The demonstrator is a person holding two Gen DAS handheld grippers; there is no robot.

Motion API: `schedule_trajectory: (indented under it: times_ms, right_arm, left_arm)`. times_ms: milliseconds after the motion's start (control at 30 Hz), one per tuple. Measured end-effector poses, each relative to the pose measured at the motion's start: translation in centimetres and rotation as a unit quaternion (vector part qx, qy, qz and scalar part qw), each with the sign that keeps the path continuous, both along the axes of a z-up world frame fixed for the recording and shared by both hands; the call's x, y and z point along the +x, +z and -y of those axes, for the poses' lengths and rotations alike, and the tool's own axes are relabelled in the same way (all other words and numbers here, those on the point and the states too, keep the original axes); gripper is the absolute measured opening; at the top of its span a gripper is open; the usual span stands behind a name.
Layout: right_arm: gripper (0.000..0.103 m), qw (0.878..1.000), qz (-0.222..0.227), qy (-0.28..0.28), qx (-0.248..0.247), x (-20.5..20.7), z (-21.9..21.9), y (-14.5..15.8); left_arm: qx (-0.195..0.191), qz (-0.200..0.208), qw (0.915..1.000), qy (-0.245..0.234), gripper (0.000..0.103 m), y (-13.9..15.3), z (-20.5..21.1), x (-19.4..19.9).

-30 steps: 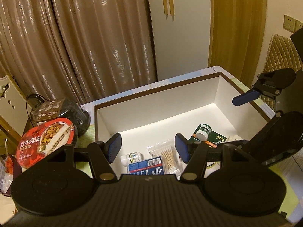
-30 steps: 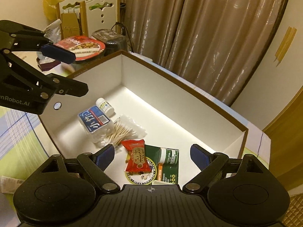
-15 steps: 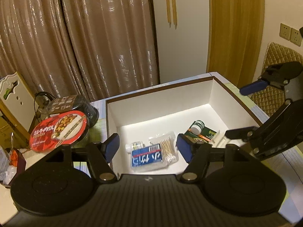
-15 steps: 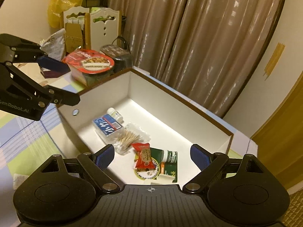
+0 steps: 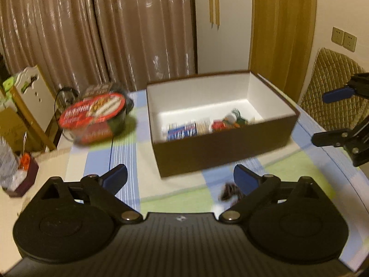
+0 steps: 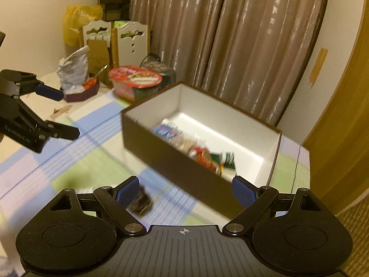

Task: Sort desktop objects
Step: 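Withdraw both open tools from the box back over the remaining table items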

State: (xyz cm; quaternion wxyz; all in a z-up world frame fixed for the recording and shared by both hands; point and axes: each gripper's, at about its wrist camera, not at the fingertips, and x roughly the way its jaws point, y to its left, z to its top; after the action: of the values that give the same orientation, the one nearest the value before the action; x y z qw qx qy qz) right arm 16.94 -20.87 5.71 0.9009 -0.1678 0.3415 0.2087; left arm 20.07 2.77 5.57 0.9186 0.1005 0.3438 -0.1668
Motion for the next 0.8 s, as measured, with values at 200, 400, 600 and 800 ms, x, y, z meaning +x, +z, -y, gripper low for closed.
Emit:
schedule_trajectory:
  times_ms: [200,400,600,800]
  right_arm:
    - [0.090,0.999,-0.022,-0.025,-0.022,-5.4,2.0,-2.1]
    - [0.090,0.995,-0.059,-0.078,-0.018,-10.1,4.9,-4.8]
    - [0.090,0.992,-0.082,-0.098,0.001,-13.0,5.2,-6.2]
    - [0.090,0.992,-0.088,-0.092,0.009,-13.8,4.2,-6.6]
  left_arm:
    - [-0.007,-0.018,0.9998,-0.001,0.102,-1.8,-1.2,-5.2]
    - [-0.012,-0.045,0.9989,-0.003,0.102,-3.8,-1.3,-8.9]
    - [-0.012,-0.064,0.9979,-0.008,0.102,-5.1,-1.1,-11.3]
    - [0.003,-0.072,0.9973,-0.013,0.102,-6.2,-1.2,-12.7]
